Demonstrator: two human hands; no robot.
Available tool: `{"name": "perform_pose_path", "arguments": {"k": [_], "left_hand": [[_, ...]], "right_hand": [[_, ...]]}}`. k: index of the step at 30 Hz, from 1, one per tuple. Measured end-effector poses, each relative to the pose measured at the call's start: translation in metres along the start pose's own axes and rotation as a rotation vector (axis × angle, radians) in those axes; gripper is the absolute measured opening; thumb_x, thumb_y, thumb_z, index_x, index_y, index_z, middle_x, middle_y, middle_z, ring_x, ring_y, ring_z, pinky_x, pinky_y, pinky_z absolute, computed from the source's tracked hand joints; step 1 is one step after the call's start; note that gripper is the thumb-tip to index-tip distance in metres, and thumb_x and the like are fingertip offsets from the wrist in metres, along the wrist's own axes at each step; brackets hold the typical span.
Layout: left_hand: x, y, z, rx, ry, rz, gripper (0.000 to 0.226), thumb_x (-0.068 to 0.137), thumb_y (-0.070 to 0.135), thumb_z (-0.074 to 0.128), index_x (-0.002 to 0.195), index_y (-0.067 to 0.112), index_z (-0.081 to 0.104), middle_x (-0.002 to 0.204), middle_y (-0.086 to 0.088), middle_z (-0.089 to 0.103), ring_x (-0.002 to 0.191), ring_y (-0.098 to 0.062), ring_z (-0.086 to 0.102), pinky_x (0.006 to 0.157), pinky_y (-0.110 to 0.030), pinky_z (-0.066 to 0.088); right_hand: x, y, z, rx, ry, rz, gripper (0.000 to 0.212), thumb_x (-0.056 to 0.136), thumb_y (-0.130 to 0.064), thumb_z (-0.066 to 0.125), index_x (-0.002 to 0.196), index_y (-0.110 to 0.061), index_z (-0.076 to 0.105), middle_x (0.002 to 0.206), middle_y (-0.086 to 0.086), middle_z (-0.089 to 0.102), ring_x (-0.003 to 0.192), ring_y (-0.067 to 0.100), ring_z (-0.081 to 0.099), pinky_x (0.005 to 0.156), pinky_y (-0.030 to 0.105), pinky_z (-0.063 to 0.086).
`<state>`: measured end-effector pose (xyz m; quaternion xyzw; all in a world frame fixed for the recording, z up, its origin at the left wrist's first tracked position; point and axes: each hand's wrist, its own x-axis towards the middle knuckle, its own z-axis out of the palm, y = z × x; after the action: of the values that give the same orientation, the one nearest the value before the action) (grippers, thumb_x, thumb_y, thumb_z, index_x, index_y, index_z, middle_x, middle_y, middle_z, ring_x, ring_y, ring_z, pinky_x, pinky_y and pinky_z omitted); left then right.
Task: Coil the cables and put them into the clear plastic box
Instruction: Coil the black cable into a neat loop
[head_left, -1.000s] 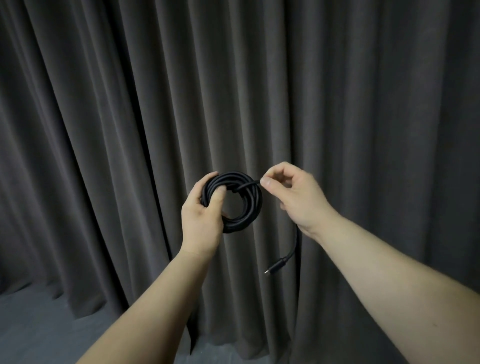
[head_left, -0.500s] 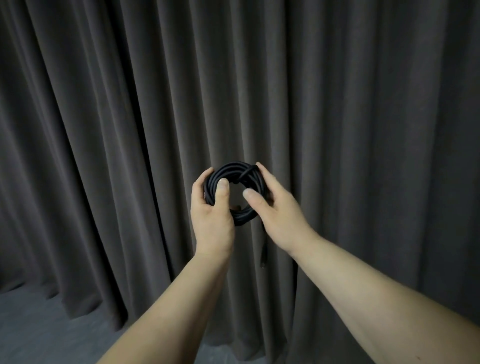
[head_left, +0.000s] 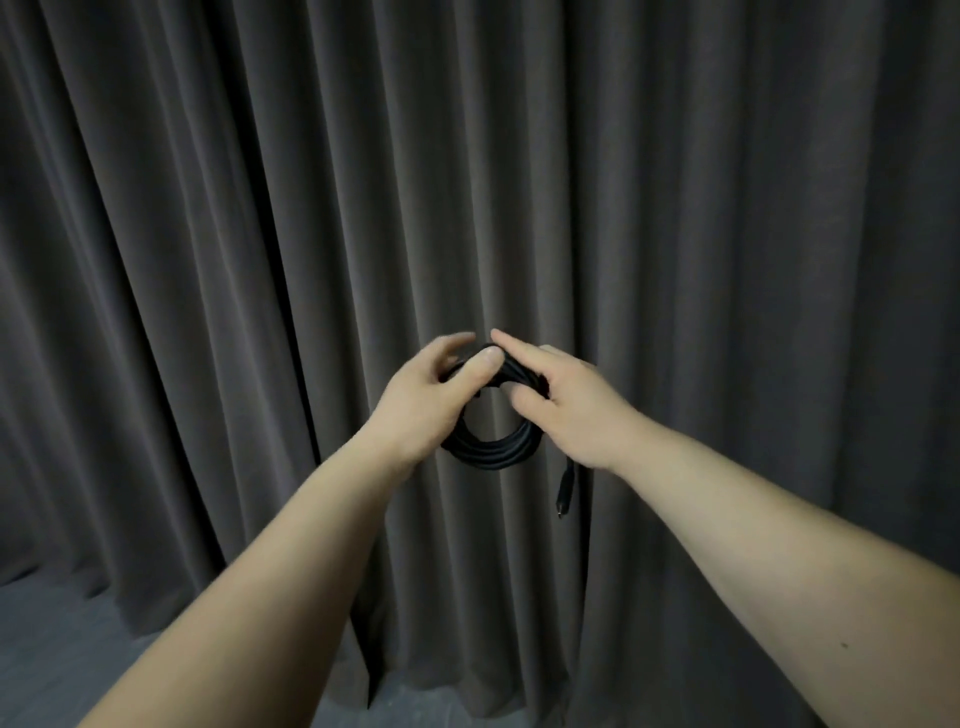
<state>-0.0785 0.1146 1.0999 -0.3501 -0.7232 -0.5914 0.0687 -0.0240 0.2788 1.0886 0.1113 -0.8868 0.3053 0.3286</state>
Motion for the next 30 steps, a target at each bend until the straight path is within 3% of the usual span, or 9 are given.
{"name": "perform_pose_path", "arguments": {"k": [2, 5, 7, 10, 15, 19, 24, 27, 30], "left_hand": [[0.001, 0.003, 0.005, 0.036, 0.024, 0.031, 0.025, 0.092, 0.042, 0.061, 0.102, 0.021, 0.069, 0.086, 0.003, 0.072, 0.077, -0.016, 0.067, 0.084, -0.034, 0.054], [-0.002, 0.0, 0.011, -0.034, 0.198, 0.079, 0.024, 0.096, 0.034, 0.056, 0.083, 0.017, 0.067, 0.059, 0.012, 0.061, 0.056, -0.009, 0.053, 0.059, -0.026, 0.046], [-0.004, -0.005, 0.012, -0.042, 0.303, 0.121, 0.025, 0.098, 0.032, 0.054, 0.081, 0.018, 0.066, 0.057, 0.016, 0.059, 0.055, -0.003, 0.05, 0.059, -0.023, 0.042], [-0.003, -0.006, 0.01, -0.077, 0.36, 0.129, 0.025, 0.099, 0.031, 0.052, 0.08, 0.021, 0.065, 0.056, 0.02, 0.059, 0.055, 0.002, 0.051, 0.061, -0.018, 0.04], [-0.001, -0.007, 0.011, -0.133, 0.385, 0.131, 0.027, 0.099, 0.033, 0.051, 0.08, 0.019, 0.064, 0.058, 0.019, 0.059, 0.058, 0.003, 0.052, 0.06, -0.011, 0.041], [-0.003, -0.005, 0.012, -0.171, 0.39, 0.145, 0.03, 0.099, 0.032, 0.051, 0.074, 0.018, 0.06, 0.059, 0.016, 0.056, 0.059, -0.001, 0.05, 0.061, -0.014, 0.041], [-0.004, 0.0, 0.017, -0.212, 0.36, 0.125, 0.033, 0.098, 0.035, 0.052, 0.07, 0.021, 0.059, 0.062, 0.01, 0.054, 0.063, -0.01, 0.05, 0.063, -0.023, 0.043], [-0.005, 0.001, 0.023, -0.237, 0.328, 0.117, 0.034, 0.097, 0.037, 0.054, 0.067, 0.022, 0.059, 0.06, 0.006, 0.052, 0.06, -0.012, 0.048, 0.062, -0.028, 0.042], [-0.006, -0.001, 0.029, -0.255, 0.317, 0.11, 0.032, 0.097, 0.034, 0.055, 0.067, 0.025, 0.06, 0.059, 0.004, 0.053, 0.059, -0.014, 0.047, 0.061, -0.032, 0.04]], "right_hand": [[0.002, -0.004, 0.0, 0.013, -0.004, -0.03, 0.055, 0.093, -0.025, 0.058, 0.144, -0.03, 0.04, 0.116, 0.002, 0.058, 0.107, 0.016, 0.056, 0.098, 0.029, 0.042], [0.002, -0.01, 0.0, 0.21, -0.015, 0.008, 0.059, 0.088, -0.031, 0.066, 0.142, -0.023, 0.044, 0.131, -0.004, 0.057, 0.119, 0.007, 0.054, 0.105, 0.026, 0.039], [0.0, -0.012, -0.002, 0.363, -0.018, 0.095, 0.06, 0.086, -0.029, 0.068, 0.14, -0.018, 0.045, 0.131, -0.006, 0.056, 0.114, 0.002, 0.055, 0.103, 0.022, 0.041], [-0.004, -0.012, -0.006, 0.515, -0.037, 0.201, 0.053, 0.089, -0.025, 0.065, 0.139, -0.016, 0.046, 0.125, -0.009, 0.06, 0.111, 0.004, 0.058, 0.104, 0.037, 0.046], [-0.002, -0.01, -0.01, 0.674, 0.093, 0.359, 0.039, 0.092, -0.006, 0.058, 0.131, -0.01, 0.054, 0.121, 0.006, 0.058, 0.084, 0.012, 0.064, 0.076, 0.034, 0.057], [0.005, 0.003, -0.013, 0.453, 0.238, 0.406, 0.023, 0.089, -0.002, 0.06, 0.111, -0.007, 0.068, 0.08, 0.004, 0.067, 0.063, 0.011, 0.059, 0.063, 0.02, 0.052], [0.009, 0.005, -0.014, 0.044, 0.286, 0.424, 0.019, 0.086, -0.011, 0.063, 0.075, -0.026, 0.065, 0.069, -0.009, 0.064, 0.066, 0.01, 0.059, 0.056, 0.017, 0.042], [0.014, 0.002, -0.013, 0.396, 0.361, 0.47, 0.023, 0.085, -0.001, 0.062, 0.074, -0.021, 0.06, 0.072, 0.003, 0.065, 0.057, 0.015, 0.058, 0.06, 0.029, 0.053], [0.013, -0.006, -0.012, 0.737, 0.288, 0.499, 0.02, 0.088, 0.003, 0.059, 0.078, -0.014, 0.056, 0.071, 0.005, 0.062, 0.058, 0.013, 0.056, 0.055, 0.026, 0.05]]}}
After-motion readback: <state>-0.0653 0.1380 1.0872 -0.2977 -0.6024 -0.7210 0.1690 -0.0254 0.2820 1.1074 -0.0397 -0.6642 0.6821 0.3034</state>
